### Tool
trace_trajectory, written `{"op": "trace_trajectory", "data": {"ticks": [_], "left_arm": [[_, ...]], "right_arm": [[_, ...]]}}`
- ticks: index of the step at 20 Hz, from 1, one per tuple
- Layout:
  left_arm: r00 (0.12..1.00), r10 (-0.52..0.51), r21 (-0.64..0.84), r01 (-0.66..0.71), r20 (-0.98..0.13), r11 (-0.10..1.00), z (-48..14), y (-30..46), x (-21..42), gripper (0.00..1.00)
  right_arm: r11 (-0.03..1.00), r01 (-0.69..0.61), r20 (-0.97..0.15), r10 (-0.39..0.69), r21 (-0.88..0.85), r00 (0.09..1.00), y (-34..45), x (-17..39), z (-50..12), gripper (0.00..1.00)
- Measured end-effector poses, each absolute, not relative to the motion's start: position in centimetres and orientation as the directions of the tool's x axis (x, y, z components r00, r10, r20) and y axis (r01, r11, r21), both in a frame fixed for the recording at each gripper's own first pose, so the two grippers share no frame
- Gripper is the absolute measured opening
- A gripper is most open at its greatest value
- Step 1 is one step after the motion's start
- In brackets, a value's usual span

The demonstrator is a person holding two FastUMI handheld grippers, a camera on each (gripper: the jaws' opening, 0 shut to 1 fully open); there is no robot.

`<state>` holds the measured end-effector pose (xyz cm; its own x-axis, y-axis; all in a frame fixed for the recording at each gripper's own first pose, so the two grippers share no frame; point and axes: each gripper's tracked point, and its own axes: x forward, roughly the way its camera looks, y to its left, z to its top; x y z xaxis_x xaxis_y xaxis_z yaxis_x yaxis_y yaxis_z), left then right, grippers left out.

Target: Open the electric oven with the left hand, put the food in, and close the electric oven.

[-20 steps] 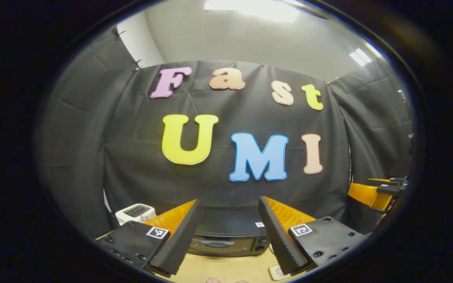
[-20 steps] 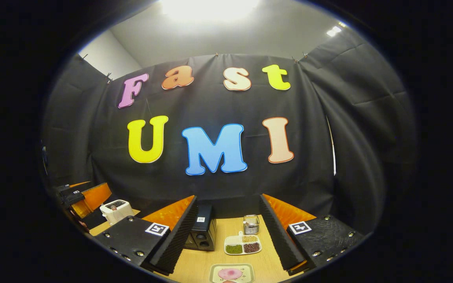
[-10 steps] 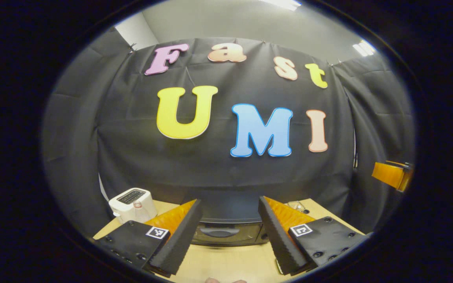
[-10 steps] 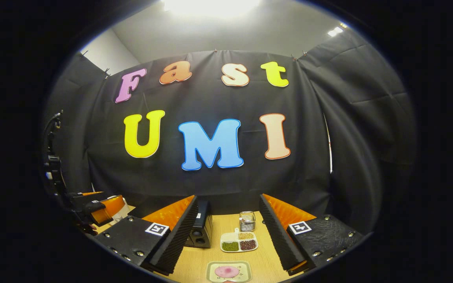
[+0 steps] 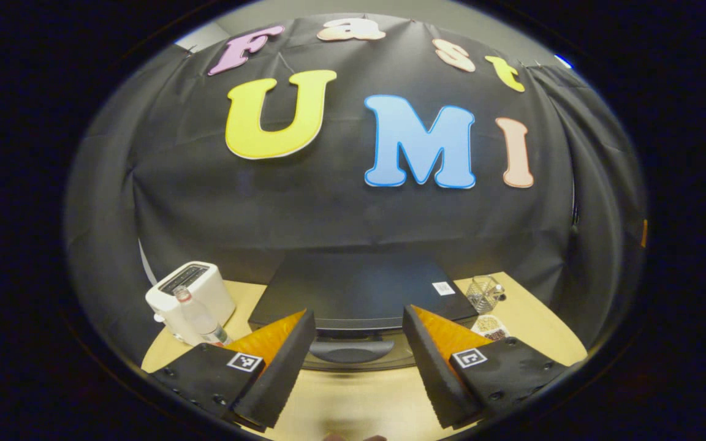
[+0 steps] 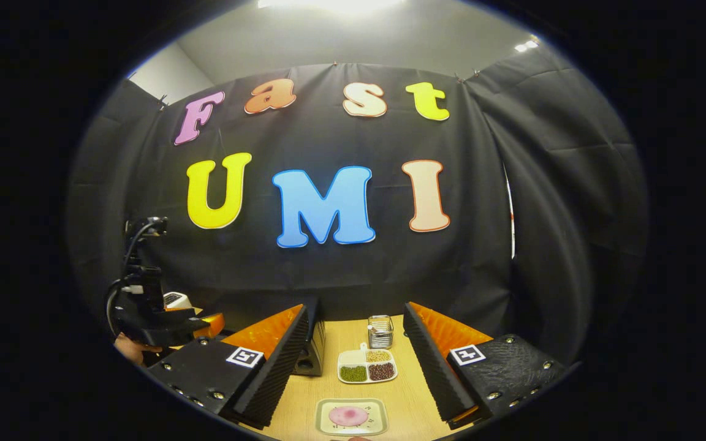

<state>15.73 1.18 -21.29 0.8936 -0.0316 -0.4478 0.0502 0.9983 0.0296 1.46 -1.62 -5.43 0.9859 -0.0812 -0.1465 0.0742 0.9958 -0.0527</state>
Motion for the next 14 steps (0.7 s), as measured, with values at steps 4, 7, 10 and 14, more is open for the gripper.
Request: {"op": "trace_trajectory", "data": {"ticks": [4, 7, 10, 14], "left_arm": [[0.866, -0.029, 0.034, 0.053, -0.500, 0.998, -25.0, 1.2, 18.3, 0.97], [0.846, -0.007, 0.075, 0.055, -0.533, 0.996, -27.0, 1.8, 18.9, 0.97], [0.819, 0.011, 0.079, 0.042, -0.573, 0.996, -28.9, 2.2, 19.0, 0.96], [0.826, -0.003, 0.081, 0.059, -0.564, 0.995, -29.9, 2.5, 18.4, 0.96]], "right_arm": [[0.993, 0.099, -0.166, -0.109, -0.065, 0.980, -2.4, 1.7, -5.9, 0.95], [0.990, 0.119, -0.173, -0.130, -0.075, 0.976, -3.1, 1.7, -6.0, 0.95], [0.988, 0.130, -0.178, -0.143, -0.079, 0.974, -3.6, 2.0, -6.0, 0.95], [0.989, 0.134, -0.175, -0.144, -0.066, 0.974, -3.4, 2.4, -6.0, 0.95]]}}
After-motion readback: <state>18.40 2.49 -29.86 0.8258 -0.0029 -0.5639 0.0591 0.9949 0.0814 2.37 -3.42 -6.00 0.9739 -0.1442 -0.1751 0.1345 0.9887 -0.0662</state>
